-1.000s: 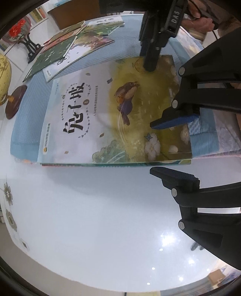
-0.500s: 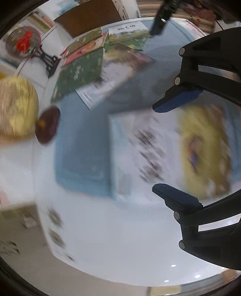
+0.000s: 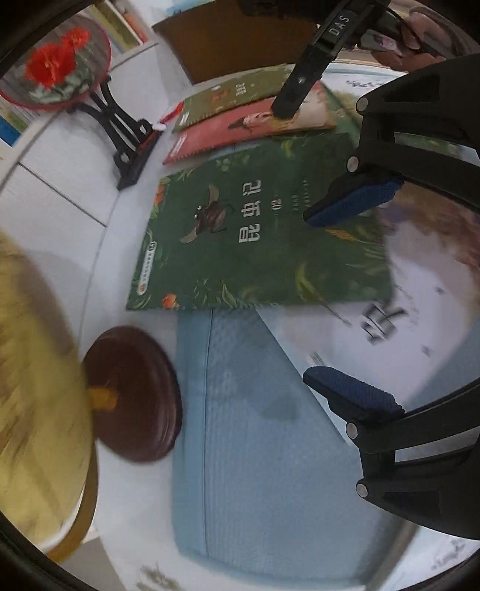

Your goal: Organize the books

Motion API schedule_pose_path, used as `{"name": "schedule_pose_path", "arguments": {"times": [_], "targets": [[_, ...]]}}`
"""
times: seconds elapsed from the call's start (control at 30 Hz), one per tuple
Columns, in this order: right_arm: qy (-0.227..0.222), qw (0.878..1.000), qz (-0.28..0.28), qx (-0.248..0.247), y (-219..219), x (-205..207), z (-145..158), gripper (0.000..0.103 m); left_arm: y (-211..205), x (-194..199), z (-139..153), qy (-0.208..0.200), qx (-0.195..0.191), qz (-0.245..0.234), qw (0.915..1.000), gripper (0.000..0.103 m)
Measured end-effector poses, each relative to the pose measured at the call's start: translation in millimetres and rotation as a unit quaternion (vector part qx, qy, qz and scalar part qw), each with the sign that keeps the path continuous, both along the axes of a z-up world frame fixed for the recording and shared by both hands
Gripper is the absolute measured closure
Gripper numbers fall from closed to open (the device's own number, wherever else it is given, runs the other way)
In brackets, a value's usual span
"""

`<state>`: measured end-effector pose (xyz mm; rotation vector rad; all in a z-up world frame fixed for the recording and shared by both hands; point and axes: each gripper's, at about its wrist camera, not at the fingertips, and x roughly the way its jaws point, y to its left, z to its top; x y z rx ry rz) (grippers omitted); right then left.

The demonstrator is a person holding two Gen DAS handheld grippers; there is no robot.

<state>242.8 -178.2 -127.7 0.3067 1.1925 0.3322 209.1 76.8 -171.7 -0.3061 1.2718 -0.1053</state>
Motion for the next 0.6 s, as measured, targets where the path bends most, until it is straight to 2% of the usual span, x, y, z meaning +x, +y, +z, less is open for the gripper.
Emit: {"name": "schedule_pose_path", "arguments": {"times": [0.07,0.17,0.23,0.33,0.43,0.5,0.6], "targets": [[0.006,1.000,0.006,0.008,3.6,11.9,-12.0,0.054,-7.4,2.3,-7.7,0.002,-0.006,-0.006,1.0000,0.028],[0.030,0.999,0.017,0.023,11.4,22.2,-31.4,0.053,-16.5,2.2,-7.0,-0.012,0.013,-0.024,0.9996,0.028],[0.024,0.999,0.018,0.022,13.2,22.8,-35.8,0.052,-22.6,4.0,-5.7,-0.013,0.001,-0.037,0.9992,0.040],[0.032,0.997,0.024,0.059,10.2,18.2,-35.9,0.051,-24.5,5.4,-4.2,-0.013,0.004,-0.060,0.9981,0.044],[0.049,0.995,0.048,0.074,3.9,15.1,-37.8,0.052,-8.1,4.8,-4.0,-0.011,-0.046,-0.053,0.9974,0.052],[0.065,0.992,0.062,0.094,-3.5,17.8,-42.9,0.054,12.2,7.6,-7.0,0.001,-0.107,-0.028,0.9938,0.059],[0.095,0.983,0.057,0.148,-16.3,27.6,-53.1,0.055,21.7,10.0,-9.7,0.007,-0.139,-0.025,0.9899,0.063]]}}
